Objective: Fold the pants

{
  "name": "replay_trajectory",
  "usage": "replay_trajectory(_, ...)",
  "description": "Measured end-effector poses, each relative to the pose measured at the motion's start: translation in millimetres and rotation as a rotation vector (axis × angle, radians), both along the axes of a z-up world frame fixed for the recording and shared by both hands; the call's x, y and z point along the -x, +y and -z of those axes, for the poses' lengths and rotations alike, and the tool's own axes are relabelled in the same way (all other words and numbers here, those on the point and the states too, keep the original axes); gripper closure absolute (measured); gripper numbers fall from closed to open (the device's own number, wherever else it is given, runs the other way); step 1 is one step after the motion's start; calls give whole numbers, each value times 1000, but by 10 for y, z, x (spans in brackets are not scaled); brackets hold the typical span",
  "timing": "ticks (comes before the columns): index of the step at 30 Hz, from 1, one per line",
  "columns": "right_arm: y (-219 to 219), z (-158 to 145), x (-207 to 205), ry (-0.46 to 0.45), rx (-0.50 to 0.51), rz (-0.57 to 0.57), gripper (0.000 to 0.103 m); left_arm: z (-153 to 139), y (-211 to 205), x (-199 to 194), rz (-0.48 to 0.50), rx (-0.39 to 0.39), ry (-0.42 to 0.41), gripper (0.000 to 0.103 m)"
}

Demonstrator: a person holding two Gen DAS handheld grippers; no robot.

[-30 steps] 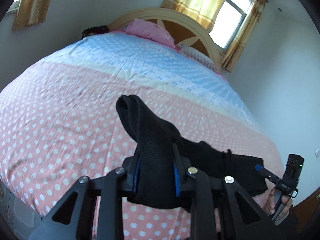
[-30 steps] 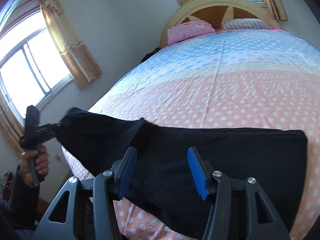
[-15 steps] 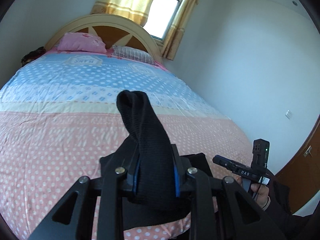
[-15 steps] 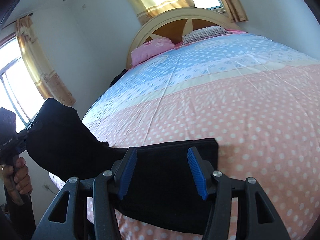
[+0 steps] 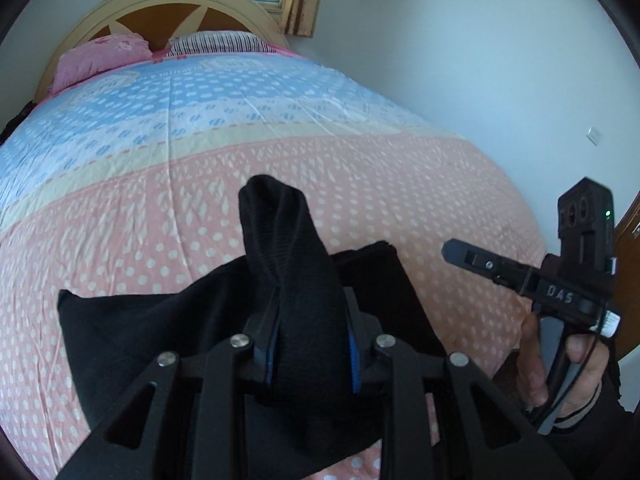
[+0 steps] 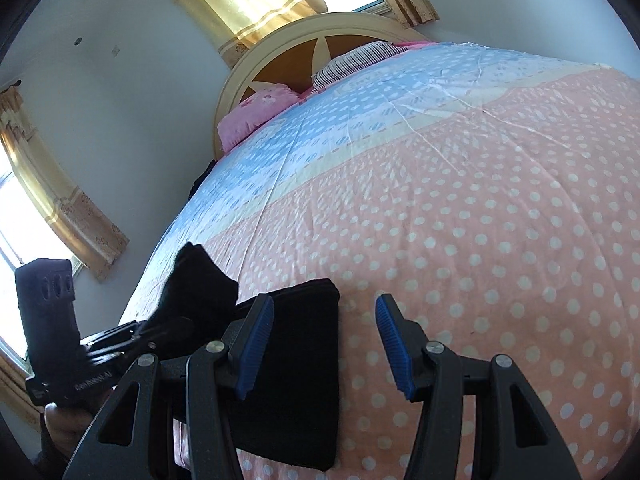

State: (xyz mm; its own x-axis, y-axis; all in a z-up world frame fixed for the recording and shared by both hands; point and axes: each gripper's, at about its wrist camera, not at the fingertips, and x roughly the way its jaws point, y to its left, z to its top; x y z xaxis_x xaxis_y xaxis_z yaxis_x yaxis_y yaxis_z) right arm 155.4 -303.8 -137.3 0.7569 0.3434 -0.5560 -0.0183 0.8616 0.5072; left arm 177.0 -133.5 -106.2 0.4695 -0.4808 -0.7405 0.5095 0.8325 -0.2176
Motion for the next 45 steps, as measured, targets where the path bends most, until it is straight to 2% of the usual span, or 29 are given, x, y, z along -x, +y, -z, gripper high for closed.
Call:
replay_trajectory(3, 31, 13, -11, -1, -7, -20, 48, 66, -122, 99, 42, -19, 14, 66)
replay_trajectory(5, 44, 34, -17, 1, -16, -28, 48, 11, -109, 174, 61, -5, -12, 58)
replay_trajectory(7, 61, 56, -24, 8, -27, -36, 48, -81, -54, 264, 75, 18, -46, 55)
replay_trajectory(8, 79, 67, -27, 12, -34, -42, 48, -126, 9, 291, 73, 26, -67, 49)
replay_trajectory(9, 100, 70, -28, 16, -38, -51, 48, -169, 83, 319, 59, 28, -92, 44)
replay_trajectory(10, 133, 68, -29, 19, -44, -65, 48, -209, 186, 344, 28, 22, -121, 34)
replay_trajectory(11, 174, 61, -28, 19, -52, -86, 48, -226, 265, 351, -5, 11, -147, 27)
replay_trajectory(13, 270, 53, -29, 31, -72, -135, 46, -231, 476, 355, -73, -17, -194, 24)
replay_trajectory(14, 318, 55, -41, 41, -87, -159, 40, -207, 580, 346, -116, -49, -219, 22)
replay_trajectory(16, 434, 67, -60, 63, -108, -196, 33, -139, 755, 302, -189, -106, -241, 20)
replay_trajectory(18, 533, 82, -97, 80, -122, -221, 33, -38, 913, 247, -253, -150, -236, 20)
replay_trajectory(20, 598, 110, -150, 98, -141, -228, 33, 46, 1042, 172, -280, -134, -204, 20)
replay_trajectory(23, 689, 204, -249, 176, -94, -205, 35, 132, 1123, 119, -302, -129, -187, 20)
replay_trajectory(24, 728, 234, -266, 193, -75, -209, 40, 148, 1127, 110, -303, -129, -183, 20)
replay_trajectory(26, 789, 224, -240, 187, -38, -234, 77, 172, 1141, 113, -301, -119, -170, 20)
replay_trajectory(28, 811, 138, -171, 154, 0, -231, 87, 202, 1145, 127, -297, -112, -161, 20)
replay_trajectory(32, 655, -1, 20, 90, -52, -240, 87, 217, 1090, 74, -285, -123, -184, 20)
replay_trajectory(34, 522, 53, 98, 110, -62, -212, 87, 252, 1052, 36, -283, -147, -194, 19)
replay_trajectory(37, 416, 308, 108, 187, -25, -191, 87, 365, 1004, -40, -268, -164, -166, 19)
replay_trajectory(39, 352, 400, 104, 177, -58, -188, 86, 463, 965, -70, -266, -195, -149, 18)
replay_trajectory(41, 325, 367, 92, 183, -75, -188, 81, 517, 946, -55, -254, -195, -142, 18)
replay_trajectory(42, 324, 322, 108, 169, -50, -176, 79, 521, 945, -43, -254, -198, -147, 18)
replay_trajectory(44, 316, 223, 160, 137, 33, -120, 67, 504, 955, -32, -250, -197, -150, 18)
replay_trajectory(45, 307, 151, 195, 113, 61, -87, 66, 487, 960, -28, -248, -194, -151, 18)
